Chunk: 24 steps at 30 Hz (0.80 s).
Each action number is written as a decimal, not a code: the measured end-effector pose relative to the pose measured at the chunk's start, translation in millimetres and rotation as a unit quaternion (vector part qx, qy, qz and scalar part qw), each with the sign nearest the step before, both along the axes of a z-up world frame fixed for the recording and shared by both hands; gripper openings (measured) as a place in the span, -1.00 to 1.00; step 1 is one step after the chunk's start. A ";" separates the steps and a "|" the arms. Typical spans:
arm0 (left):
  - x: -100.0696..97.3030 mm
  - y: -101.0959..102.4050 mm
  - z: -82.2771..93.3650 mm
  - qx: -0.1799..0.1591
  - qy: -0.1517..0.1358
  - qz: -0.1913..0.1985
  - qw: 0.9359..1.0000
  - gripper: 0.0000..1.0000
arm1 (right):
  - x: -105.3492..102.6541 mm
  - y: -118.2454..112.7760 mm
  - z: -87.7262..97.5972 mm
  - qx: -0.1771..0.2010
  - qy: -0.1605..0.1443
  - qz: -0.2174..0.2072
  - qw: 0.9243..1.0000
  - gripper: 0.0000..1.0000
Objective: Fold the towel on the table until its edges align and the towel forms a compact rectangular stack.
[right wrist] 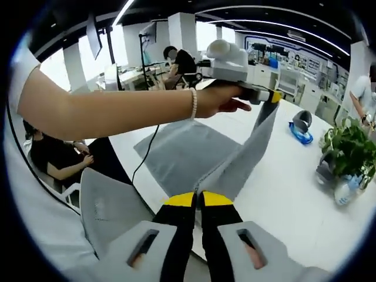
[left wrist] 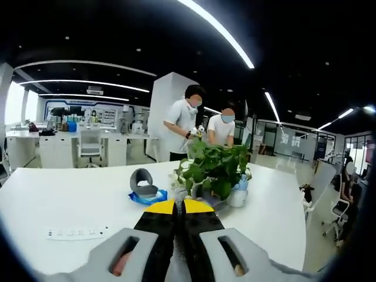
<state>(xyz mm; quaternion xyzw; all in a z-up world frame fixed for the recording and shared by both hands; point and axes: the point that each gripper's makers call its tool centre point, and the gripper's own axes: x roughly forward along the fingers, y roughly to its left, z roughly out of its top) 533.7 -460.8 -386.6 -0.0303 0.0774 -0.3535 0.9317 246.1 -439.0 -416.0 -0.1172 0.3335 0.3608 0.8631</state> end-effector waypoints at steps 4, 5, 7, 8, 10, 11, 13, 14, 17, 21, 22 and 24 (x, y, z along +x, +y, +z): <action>-1.4 28.1 -1.4 0.002 0.002 0.015 1.000 -0.94 | -2.5 27.8 3.4 0.008 -0.005 0.031 0.999 -0.99; -2.4 37.2 -1.4 0.001 0.001 0.019 1.000 -0.94 | -3.5 33.7 3.5 0.009 -0.005 0.038 0.999 -0.99; -3.5 52.0 -1.6 0.002 0.002 0.028 1.000 -0.94 | -5.1 47.7 4.2 0.009 -0.011 0.055 0.998 -0.99; -3.8 58.0 -1.7 0.002 0.002 0.031 1.000 -0.94 | -5.6 53.3 4.4 0.009 -0.015 0.062 0.998 -0.99; -5.7 72.5 -1.0 -0.001 0.005 0.038 0.999 -0.94 | -6.8 66.8 4.7 0.011 -0.017 0.073 0.997 -0.99; -6.0 77.5 -1.2 -0.001 0.004 0.040 0.999 -0.94 | -7.1 71.8 5.1 0.013 -0.019 0.077 0.997 -0.99; -6.2 88.4 -1.2 0.002 0.003 0.046 0.999 -0.93 | -7.0 83.9 5.4 0.017 -0.023 0.085 0.996 -0.99; -6.2 95.2 -1.5 0.005 0.003 0.050 0.999 -0.93 | -7.0 88.3 5.2 0.019 -0.023 0.087 0.996 -0.99; -6.4 108.1 -1.7 0.008 0.003 0.054 0.999 -0.93 | -7.7 101.9 4.0 0.023 -0.023 0.100 0.994 -0.99; -6.0 121.6 -0.6 0.009 0.000 0.060 0.998 -0.93 | -6.9 118.2 3.6 0.024 -0.029 0.122 0.992 -0.99; -5.6 125.4 -0.4 0.009 -0.001 0.062 0.998 -0.93 | -6.0 123.4 3.4 0.023 -0.031 0.130 0.991 -0.99; -3.9 131.5 -0.2 0.010 -0.002 0.064 0.998 -0.93 | -4.5 132.7 4.0 0.025 -0.037 0.141 0.989 -0.99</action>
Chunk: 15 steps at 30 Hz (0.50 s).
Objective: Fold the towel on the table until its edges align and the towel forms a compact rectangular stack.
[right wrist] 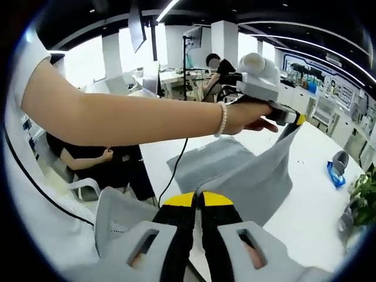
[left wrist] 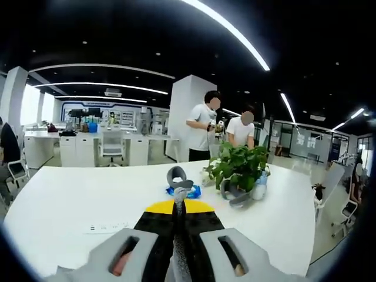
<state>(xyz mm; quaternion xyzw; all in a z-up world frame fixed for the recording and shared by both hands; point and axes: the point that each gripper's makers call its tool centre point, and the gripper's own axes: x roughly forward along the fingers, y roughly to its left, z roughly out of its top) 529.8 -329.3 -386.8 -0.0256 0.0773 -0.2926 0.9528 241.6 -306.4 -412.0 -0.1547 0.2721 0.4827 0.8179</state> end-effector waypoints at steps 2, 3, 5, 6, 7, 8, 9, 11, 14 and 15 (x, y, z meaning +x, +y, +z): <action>1.5 5.8 0.8 -0.002 -0.001 0.002 1.000 -0.93 | 1.6 10.0 -0.3 0.004 -0.004 0.010 1.000 -0.99; 3.2 8.6 1.2 -0.004 -0.001 0.003 1.000 -0.93 | 2.3 13.8 -1.0 0.005 -0.005 0.013 1.000 -0.99; 5.5 14.0 1.3 -0.011 0.001 0.005 1.000 -0.93 | 4.1 20.7 -3.1 0.005 -0.006 0.019 1.000 -0.99; 7.2 16.8 0.8 -0.014 0.001 0.005 1.000 -0.93 | 5.4 25.9 -4.9 0.005 -0.006 0.024 1.000 -0.99; 7.2 18.1 0.4 -0.014 0.002 0.005 1.000 -0.93 | 6.5 29.1 -6.1 0.006 -0.007 0.026 1.000 -0.99; 9.4 21.1 -1.1 -0.014 0.003 0.005 1.000 -0.93 | 8.0 32.1 -7.6 0.006 -0.007 0.028 1.000 -0.99; 11.1 23.3 -2.5 -0.015 0.005 0.004 1.000 -0.93 | 9.6 36.1 -10.3 0.003 -0.008 0.032 0.999 -0.99; 14.8 30.1 -6.7 -0.015 0.011 0.004 1.000 -0.93 | 12.2 40.4 -14.5 -0.008 -0.016 0.044 0.999 -0.99; 17.8 40.9 -12.1 -0.009 0.013 0.008 1.000 -0.93 | 16.7 47.6 -19.0 -0.011 -0.017 0.053 0.998 -0.99; 19.3 43.3 -13.9 -0.010 0.015 0.008 1.000 -0.93 | 18.4 52.1 -21.4 -0.011 -0.014 0.058 0.998 -0.99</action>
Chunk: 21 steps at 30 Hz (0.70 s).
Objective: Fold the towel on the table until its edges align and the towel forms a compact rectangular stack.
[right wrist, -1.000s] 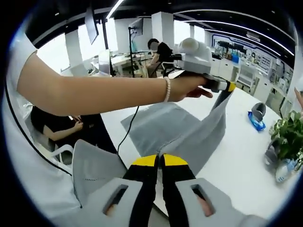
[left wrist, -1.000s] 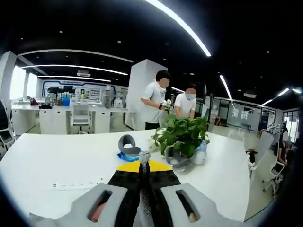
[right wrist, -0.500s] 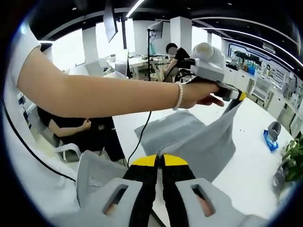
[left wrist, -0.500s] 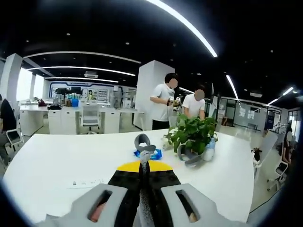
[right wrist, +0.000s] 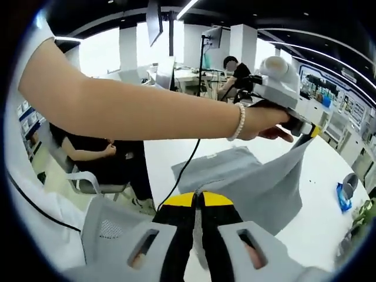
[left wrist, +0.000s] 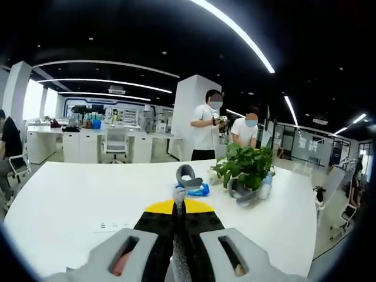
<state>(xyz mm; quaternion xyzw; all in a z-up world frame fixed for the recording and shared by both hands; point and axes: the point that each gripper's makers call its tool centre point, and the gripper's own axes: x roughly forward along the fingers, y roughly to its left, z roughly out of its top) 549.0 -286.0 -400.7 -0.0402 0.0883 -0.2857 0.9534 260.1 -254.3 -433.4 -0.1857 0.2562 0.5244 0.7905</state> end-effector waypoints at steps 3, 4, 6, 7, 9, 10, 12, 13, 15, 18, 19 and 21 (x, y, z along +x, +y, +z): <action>3.1 9.5 -6.9 0.002 0.004 0.001 1.000 -0.93 | 4.1 10.7 -6.9 -0.004 0.007 0.008 1.000 -0.99; 4.9 14.2 -10.6 0.004 0.004 0.002 1.000 -0.93 | 4.8 13.7 -8.5 -0.004 0.008 0.010 1.000 -0.99; 7.1 22.4 -18.2 0.007 0.008 0.002 1.000 -0.93 | 6.4 21.4 -13.2 -0.005 0.014 0.013 1.000 -0.99; 7.9 26.0 -21.7 0.008 0.009 0.002 1.000 -0.93 | 7.3 25.3 -17.4 -0.006 0.017 0.014 1.000 -0.99; 9.0 33.3 -30.0 0.007 0.014 0.003 1.000 -0.93 | 8.7 30.6 -25.1 -0.009 0.024 0.016 1.000 -0.99; 9.2 35.9 -33.2 0.008 0.015 0.003 1.000 -0.93 | 9.6 34.5 -31.9 -0.013 0.028 0.018 0.999 -0.99; 9.8 42.7 -41.7 0.014 0.015 0.002 1.000 -0.93 | 10.6 39.5 -40.1 -0.020 0.031 0.022 0.999 -0.99; 10.6 46.8 -46.5 0.016 0.016 0.001 1.000 -0.93 | 10.7 42.0 -43.7 -0.023 0.030 0.025 0.999 -0.99; 12.7 53.6 -56.0 0.016 0.021 -0.001 1.000 -0.93 | 10.2 47.4 -50.9 -0.033 0.028 0.034 0.998 -0.99; 16.1 62.5 -69.3 0.012 0.030 -0.002 0.999 -0.93 | 13.0 55.3 -61.9 -0.039 0.032 0.042 0.998 -0.99; 17.0 64.9 -73.0 0.012 0.032 -0.002 0.999 -0.93 | 14.3 57.2 -65.6 -0.040 0.036 0.043 0.998 -0.99; 19.3 71.7 -83.1 0.016 0.037 0.000 0.999 -0.93 | 17.2 63.4 -75.4 -0.042 0.050 0.046 0.997 -0.98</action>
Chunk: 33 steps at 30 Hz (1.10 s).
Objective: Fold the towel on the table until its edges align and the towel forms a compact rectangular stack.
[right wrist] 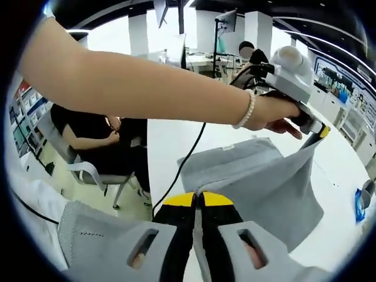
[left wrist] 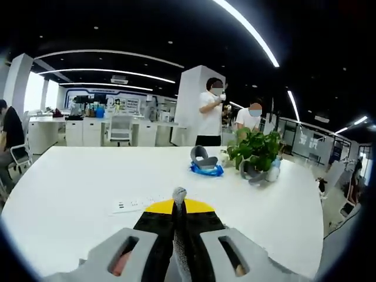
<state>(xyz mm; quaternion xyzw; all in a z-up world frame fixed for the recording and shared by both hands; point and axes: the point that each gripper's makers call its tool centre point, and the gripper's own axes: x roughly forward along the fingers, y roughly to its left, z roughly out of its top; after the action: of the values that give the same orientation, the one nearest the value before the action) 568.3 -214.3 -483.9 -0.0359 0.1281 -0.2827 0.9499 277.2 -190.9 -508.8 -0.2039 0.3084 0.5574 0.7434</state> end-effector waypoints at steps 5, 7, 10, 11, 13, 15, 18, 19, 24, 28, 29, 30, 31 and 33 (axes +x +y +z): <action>5.5 21.8 -22.6 -0.010 0.015 0.016 1.000 -0.92 | 7.8 18.5 -22.8 0.007 0.037 -0.011 0.999 -0.98; 8.0 28.2 -29.3 -0.009 0.020 0.021 1.000 -0.92 | 9.1 28.5 -27.8 0.027 0.056 -0.018 0.998 -0.98; 13.5 39.3 -40.4 -0.006 0.024 0.032 0.999 -0.92 | 13.4 37.4 -35.6 0.039 0.050 -0.012 0.998 -0.98; 14.4 40.9 -43.0 -0.007 0.026 0.032 0.999 -0.92 | 14.5 39.9 -38.0 0.041 0.046 -0.010 0.998 -0.98; 16.3 46.0 -51.1 -0.007 0.031 0.037 0.999 -0.91 | 15.8 44.9 -45.9 0.039 0.044 -0.003 0.998 -0.98; 17.7 50.7 -59.0 -0.008 0.037 0.039 0.999 -0.91 | 17.7 49.9 -53.7 0.043 0.046 0.000 0.998 -0.98; 17.3 55.0 -68.3 -0.026 0.051 0.042 0.997 -0.90 | 20.3 54.6 -64.2 0.049 0.058 -0.006 0.997 -0.98; 16.9 57.3 -71.7 -0.025 0.053 0.043 0.997 -0.90 | 21.2 56.7 -67.9 0.053 0.062 -0.009 0.997 -0.98; 16.4 70.5 -82.4 -0.022 0.058 0.054 0.997 -0.89 | 19.1 67.6 -82.0 0.058 0.065 0.002 0.996 -0.98; 19.0 74.3 -85.6 -0.022 0.059 0.057 0.996 -0.87 | 21.1 76.6 -94.8 0.056 0.057 0.009 0.997 -0.97; 19.5 75.8 -87.3 -0.023 0.060 0.056 0.996 -0.86 | 22.5 78.6 -97.1 0.058 0.056 0.007 0.997 -0.97; 20.3 77.6 -89.2 -0.025 0.062 0.056 0.996 -0.84 | 24.7 81.2 -100.2 0.059 0.055 0.003 0.997 -0.96; 20.4 79.1 -90.8 -0.026 0.063 0.058 0.996 -0.81 | 25.6 82.7 -101.7 0.061 0.055 0.002 0.997 -0.96; 19.5 82.4 -93.1 -0.028 0.064 0.059 0.996 -0.78 | 27.6 85.4 -103.5 0.065 0.055 -0.002 0.996 -0.94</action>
<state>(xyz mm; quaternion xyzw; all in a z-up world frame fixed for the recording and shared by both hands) 587.8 -131.9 -577.0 -0.0883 0.1786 -0.2268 0.9534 304.8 -105.5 -612.3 -0.1239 0.3122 0.5848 0.7383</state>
